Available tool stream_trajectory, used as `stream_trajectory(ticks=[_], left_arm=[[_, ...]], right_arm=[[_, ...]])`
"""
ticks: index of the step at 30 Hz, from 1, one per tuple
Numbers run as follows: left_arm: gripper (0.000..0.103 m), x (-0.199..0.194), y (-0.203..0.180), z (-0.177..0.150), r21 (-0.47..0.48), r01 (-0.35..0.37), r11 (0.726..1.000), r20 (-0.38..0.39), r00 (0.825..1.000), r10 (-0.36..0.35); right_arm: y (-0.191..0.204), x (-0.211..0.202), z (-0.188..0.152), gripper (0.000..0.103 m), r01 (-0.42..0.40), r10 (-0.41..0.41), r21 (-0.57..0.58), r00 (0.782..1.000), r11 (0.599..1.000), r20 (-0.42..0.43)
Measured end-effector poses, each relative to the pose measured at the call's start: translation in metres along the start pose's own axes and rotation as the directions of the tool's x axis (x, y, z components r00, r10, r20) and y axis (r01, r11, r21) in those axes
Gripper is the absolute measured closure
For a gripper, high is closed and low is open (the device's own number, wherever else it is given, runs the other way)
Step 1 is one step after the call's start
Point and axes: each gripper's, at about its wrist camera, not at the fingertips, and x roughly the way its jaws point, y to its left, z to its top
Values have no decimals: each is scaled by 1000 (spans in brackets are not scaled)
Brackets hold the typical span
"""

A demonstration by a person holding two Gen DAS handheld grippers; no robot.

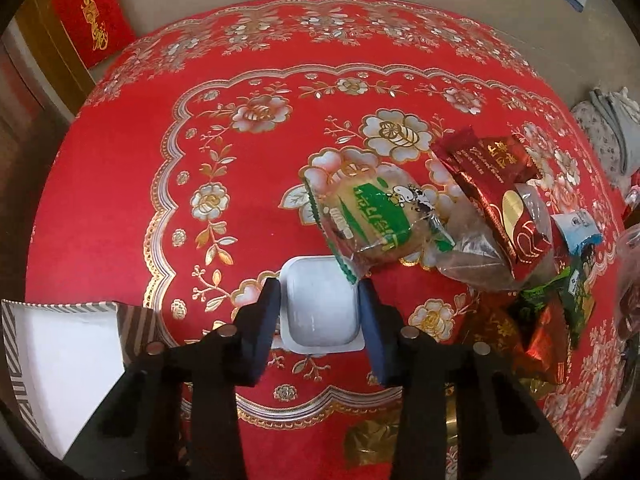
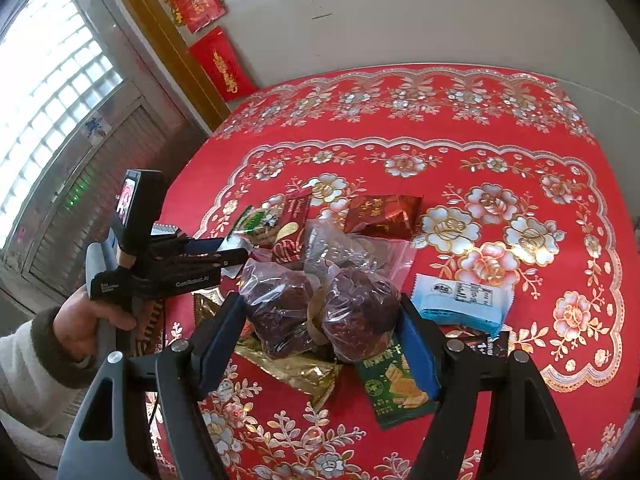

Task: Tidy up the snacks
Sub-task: 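Lift the red dates bag with the right tool while the left tool grasps the white plastic box, then carry the dates bag and white box into the striped tray with both tools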

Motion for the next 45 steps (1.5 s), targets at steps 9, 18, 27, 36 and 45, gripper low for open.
stream_trajectory(ticks=[9, 18, 27, 36, 45], left_arm=[[67, -21, 10, -9, -41, 9, 999, 30, 1000, -7], [67, -47, 9, -19, -49, -13, 999, 66, 998, 16], [67, -62, 16, -31, -94, -57, 994, 89, 994, 65], [67, -77, 32, -41, -154, -133, 979, 118, 981, 152], [67, -86, 53, -52, -207, -152, 966, 118, 977, 179]], right_arm=[[15, 8, 1, 29, -8, 7, -38, 1000, 999, -18], [28, 16, 4, 29, -19, 17, -72, 999, 997, -33], [44, 23, 9, 29, -12, 7, -103, 999, 995, -42], [71, 41, 17, 29, 2, -10, -150, 999, 989, -48], [99, 64, 21, 29, -20, 4, -194, 997, 981, -81]])
